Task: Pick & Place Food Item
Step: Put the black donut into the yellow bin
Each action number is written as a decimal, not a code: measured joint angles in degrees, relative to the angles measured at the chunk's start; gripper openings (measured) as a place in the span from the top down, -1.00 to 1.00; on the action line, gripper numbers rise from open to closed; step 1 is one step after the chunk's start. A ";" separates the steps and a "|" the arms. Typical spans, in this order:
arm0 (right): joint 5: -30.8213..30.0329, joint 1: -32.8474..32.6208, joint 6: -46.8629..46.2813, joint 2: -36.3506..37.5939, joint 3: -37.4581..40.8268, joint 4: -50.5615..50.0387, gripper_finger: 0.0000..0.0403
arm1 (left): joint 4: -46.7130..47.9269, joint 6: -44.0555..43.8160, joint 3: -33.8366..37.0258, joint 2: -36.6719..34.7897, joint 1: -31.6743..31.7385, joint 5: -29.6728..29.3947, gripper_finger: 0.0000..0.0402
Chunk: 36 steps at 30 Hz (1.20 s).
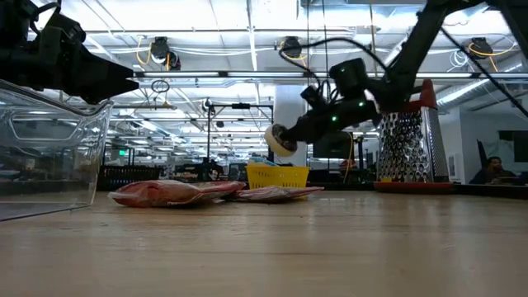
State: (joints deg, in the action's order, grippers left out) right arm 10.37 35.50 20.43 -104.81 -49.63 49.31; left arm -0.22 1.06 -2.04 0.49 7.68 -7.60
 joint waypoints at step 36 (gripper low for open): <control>-6.05 2.16 8.82 -4.48 -3.27 -4.93 0.17 | 0.00 0.00 0.00 0.00 0.01 0.00 -0.40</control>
State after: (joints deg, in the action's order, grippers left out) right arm 4.32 37.66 29.26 -109.30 -52.90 44.38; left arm -0.22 1.06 -2.04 0.49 7.70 -7.60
